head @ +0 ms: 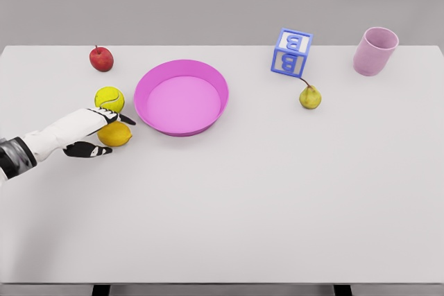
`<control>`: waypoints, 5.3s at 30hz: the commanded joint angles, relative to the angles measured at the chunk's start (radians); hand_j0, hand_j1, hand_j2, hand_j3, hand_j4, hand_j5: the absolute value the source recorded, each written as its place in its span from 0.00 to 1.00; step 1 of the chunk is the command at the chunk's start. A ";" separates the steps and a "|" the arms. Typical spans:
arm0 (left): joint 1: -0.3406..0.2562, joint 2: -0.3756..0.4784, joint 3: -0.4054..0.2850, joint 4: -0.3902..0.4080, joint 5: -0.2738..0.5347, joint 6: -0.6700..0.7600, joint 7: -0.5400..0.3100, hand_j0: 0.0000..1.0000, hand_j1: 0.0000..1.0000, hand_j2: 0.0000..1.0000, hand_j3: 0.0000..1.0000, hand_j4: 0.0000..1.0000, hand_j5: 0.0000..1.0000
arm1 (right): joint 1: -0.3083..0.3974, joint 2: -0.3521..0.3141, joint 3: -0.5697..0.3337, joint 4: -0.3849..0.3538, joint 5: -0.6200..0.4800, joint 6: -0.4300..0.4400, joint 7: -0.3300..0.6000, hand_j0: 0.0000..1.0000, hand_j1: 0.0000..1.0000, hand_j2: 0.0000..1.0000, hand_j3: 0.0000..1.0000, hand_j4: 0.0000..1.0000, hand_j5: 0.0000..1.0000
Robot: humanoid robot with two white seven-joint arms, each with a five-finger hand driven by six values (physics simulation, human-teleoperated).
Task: Put the lemon on the plate with left arm
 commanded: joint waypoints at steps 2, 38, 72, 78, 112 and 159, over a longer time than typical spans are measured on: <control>0.002 0.001 -0.001 0.001 0.010 0.003 0.000 0.73 0.73 0.73 0.73 0.73 0.73 | 0.000 0.000 0.000 0.001 0.000 0.000 0.000 1.00 1.00 1.00 1.00 1.00 1.00; 0.015 0.005 -0.008 -0.070 0.031 0.003 0.000 0.49 0.49 0.49 0.49 0.49 0.49 | 0.000 0.000 0.000 0.001 0.000 0.000 0.000 1.00 1.00 1.00 1.00 1.00 1.00; -0.028 0.008 0.019 -0.114 0.045 0.003 0.000 0.49 0.49 0.49 0.49 0.49 0.49 | 0.000 0.000 0.000 0.001 0.000 0.000 0.000 1.00 1.00 1.00 1.00 1.00 1.00; -0.040 0.002 0.015 -0.113 0.042 0.003 0.000 0.49 0.49 0.49 0.49 0.49 0.49 | 0.000 0.000 0.000 0.001 0.000 0.000 0.000 1.00 1.00 1.00 1.00 1.00 1.00; -0.140 -0.088 -0.001 -0.027 -0.013 0.003 0.000 0.46 0.46 0.46 0.46 0.46 0.46 | 0.000 0.000 0.000 0.001 0.000 0.000 0.000 1.00 1.00 1.00 1.00 1.00 1.00; -0.106 0.070 -0.007 -0.130 0.241 0.003 0.000 1.00 1.00 1.00 1.00 1.00 1.00 | 0.000 0.000 0.000 -0.001 0.000 0.000 0.000 1.00 1.00 1.00 1.00 1.00 1.00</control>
